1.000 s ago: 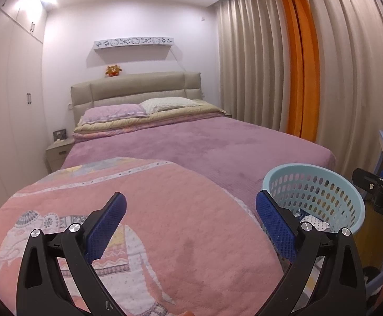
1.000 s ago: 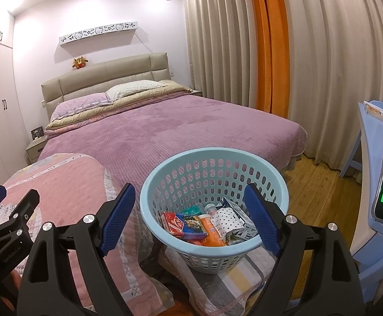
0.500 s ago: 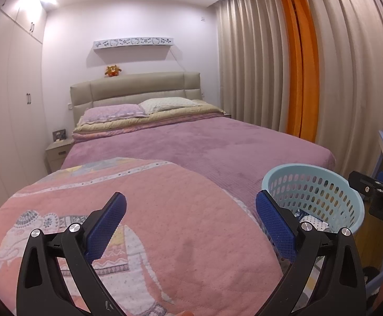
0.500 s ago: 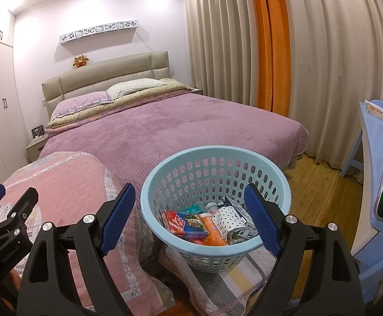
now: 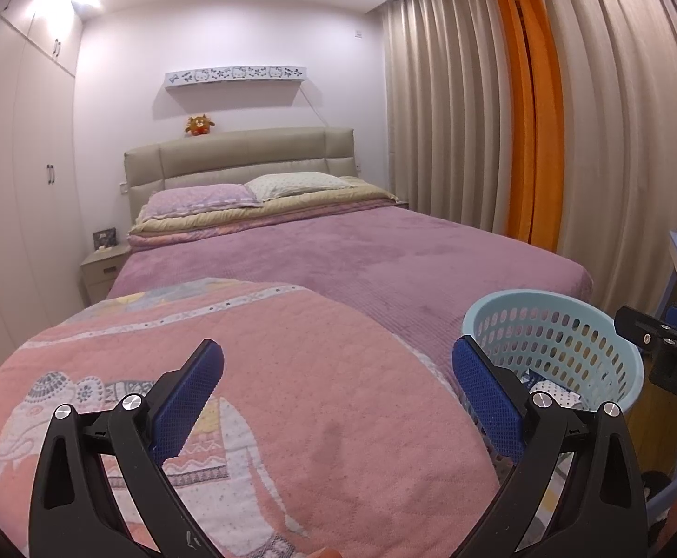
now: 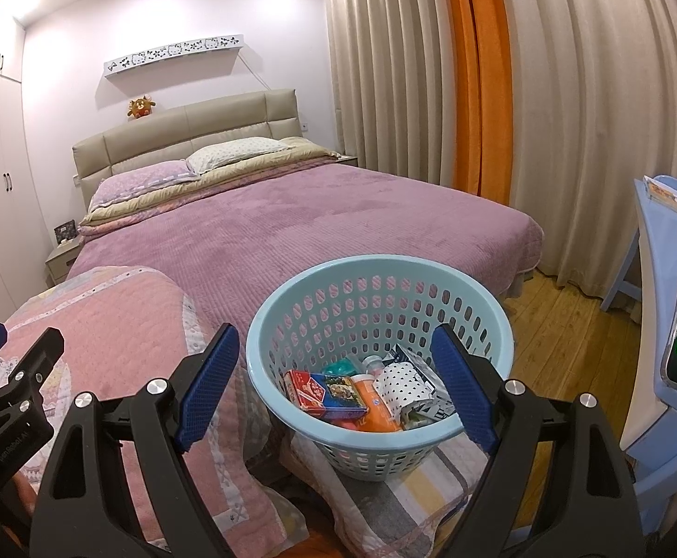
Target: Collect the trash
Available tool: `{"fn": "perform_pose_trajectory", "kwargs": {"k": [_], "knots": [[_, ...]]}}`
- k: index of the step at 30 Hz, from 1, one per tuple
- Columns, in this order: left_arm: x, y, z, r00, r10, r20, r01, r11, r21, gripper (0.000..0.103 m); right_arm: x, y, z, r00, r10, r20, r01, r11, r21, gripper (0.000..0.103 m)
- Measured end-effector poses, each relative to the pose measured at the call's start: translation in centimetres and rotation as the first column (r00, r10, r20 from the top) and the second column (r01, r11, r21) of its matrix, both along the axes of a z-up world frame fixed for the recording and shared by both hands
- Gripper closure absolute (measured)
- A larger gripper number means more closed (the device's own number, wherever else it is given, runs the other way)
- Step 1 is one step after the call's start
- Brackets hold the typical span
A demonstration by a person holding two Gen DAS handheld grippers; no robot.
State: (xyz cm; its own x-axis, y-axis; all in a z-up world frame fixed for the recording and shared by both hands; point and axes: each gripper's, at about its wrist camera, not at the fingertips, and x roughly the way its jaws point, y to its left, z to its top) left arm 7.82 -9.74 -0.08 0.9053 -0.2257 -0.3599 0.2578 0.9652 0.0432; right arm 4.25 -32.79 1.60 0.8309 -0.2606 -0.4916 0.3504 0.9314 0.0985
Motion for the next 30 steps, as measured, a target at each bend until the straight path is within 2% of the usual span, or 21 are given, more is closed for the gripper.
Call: {"fn": "perform_pose_trajectory", "kwargs": {"k": [30], "knots": [[-0.36,0.02,0.36,1.0,-0.001,0.012,0.001,1.0,0.002,0.007,-0.02,0.02,-0.16,1.0,0.003,-0.002,-0.003,1.0,0.002,0.023]]}}
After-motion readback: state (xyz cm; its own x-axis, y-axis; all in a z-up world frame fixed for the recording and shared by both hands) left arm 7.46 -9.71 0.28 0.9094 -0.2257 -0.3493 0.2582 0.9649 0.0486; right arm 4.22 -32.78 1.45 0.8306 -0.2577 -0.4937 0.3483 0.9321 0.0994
